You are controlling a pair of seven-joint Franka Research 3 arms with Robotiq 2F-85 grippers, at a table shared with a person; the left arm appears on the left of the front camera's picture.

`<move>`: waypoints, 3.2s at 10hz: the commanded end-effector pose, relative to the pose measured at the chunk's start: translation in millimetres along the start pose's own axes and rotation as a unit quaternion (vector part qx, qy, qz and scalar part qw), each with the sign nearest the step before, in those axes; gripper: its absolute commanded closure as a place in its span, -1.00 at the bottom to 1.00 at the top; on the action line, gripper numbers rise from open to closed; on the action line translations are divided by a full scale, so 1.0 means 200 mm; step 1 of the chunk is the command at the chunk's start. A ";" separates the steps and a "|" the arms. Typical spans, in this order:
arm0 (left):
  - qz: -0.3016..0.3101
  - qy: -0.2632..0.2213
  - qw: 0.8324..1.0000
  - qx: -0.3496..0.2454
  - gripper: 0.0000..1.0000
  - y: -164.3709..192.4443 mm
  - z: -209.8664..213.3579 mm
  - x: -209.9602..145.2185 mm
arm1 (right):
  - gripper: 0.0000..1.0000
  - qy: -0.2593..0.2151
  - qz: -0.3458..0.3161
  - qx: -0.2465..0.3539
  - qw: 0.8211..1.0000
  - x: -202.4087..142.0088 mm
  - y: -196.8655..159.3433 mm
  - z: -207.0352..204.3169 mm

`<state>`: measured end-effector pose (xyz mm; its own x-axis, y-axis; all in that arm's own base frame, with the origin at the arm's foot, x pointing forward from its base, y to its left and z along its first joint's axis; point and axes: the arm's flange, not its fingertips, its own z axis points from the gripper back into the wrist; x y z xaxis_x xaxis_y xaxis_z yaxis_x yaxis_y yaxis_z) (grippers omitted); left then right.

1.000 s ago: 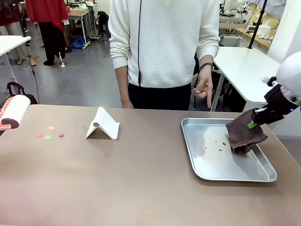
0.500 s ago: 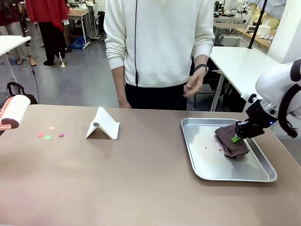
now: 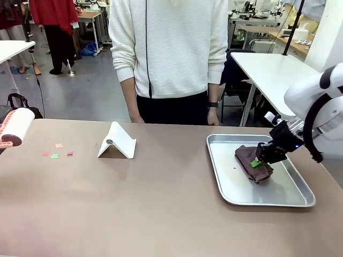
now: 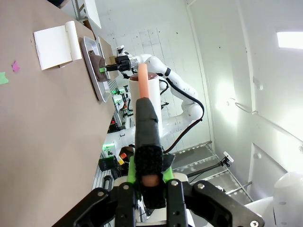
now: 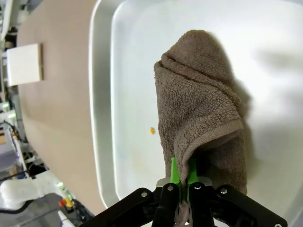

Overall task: Clean the surface of the table.
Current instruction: If a person points to the right, clean the right side of the table with your right hand, and if they point to the left, clean the left side with your left hand.

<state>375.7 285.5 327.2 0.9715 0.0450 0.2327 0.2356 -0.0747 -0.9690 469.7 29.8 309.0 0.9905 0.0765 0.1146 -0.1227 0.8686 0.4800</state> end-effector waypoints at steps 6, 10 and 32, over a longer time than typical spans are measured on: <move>-0.006 -0.006 1.000 -0.004 1.00 -0.03 -0.01 -0.01 | 1.00 0.037 0.081 0.029 0.996 0.02 0.30 -0.23; -0.006 -0.006 1.000 -0.004 1.00 -0.03 -0.01 -0.01 | 1.00 0.011 0.038 0.002 0.999 0.03 0.13 -0.15; -0.006 -0.006 1.000 -0.004 1.00 -0.03 -0.01 -0.01 | 1.00 -0.068 -0.040 0.541 0.838 -0.64 -0.47 1.09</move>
<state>375.5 285.7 327.3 0.9714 0.0462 0.2331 0.2360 -0.0734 -0.9690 351.6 -143.7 436.1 0.9951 -0.0757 0.0638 -0.0718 -0.1070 0.9917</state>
